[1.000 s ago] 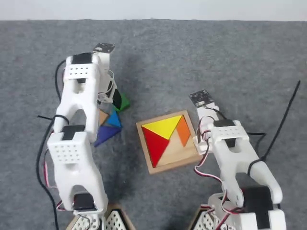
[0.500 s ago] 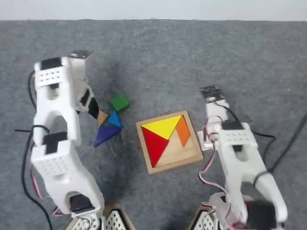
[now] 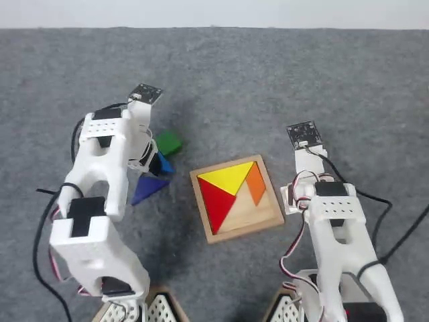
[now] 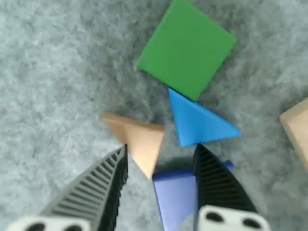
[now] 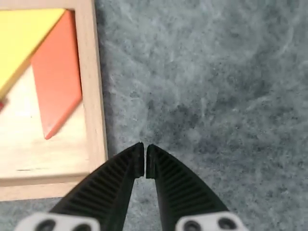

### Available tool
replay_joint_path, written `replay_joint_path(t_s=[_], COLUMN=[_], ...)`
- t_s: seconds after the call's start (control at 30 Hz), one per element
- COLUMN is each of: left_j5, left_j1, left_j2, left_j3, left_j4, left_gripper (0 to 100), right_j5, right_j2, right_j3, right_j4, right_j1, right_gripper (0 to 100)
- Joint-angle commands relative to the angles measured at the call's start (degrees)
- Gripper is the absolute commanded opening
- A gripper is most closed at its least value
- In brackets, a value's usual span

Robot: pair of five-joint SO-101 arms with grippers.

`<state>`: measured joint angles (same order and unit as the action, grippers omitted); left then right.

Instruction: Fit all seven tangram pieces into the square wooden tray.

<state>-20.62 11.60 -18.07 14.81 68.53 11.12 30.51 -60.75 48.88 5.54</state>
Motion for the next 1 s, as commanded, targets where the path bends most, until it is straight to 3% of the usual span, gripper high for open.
replay_joint_path(t_s=[0.0,0.33,0.6,0.83,0.97], left_j5=[-0.4,-1.8,-3.0,-2.7,-0.1], left_j1=[-0.2,4.0,4.8,0.3,-7.2], left_j2=[-3.1,-4.5,-3.8,-0.9,6.0], left_j3=[-1.9,-4.4,-4.5,-12.7,-15.8], left_j4=[-1.8,-0.2,0.1,10.7,19.3], left_gripper=[21,20,3,1,1], right_j5=[-0.1,-0.1,0.0,-0.1,-0.2], right_j2=[0.2,0.2,0.5,0.7,0.7], right_j3=[0.6,0.6,0.6,0.6,0.6], right_j4=[-1.2,-1.3,-1.4,-1.4,-2.9], right_j1=[-0.8,-0.8,-0.8,-1.5,-5.1], right_gripper=[2.8,2.9,2.9,2.8,2.7])
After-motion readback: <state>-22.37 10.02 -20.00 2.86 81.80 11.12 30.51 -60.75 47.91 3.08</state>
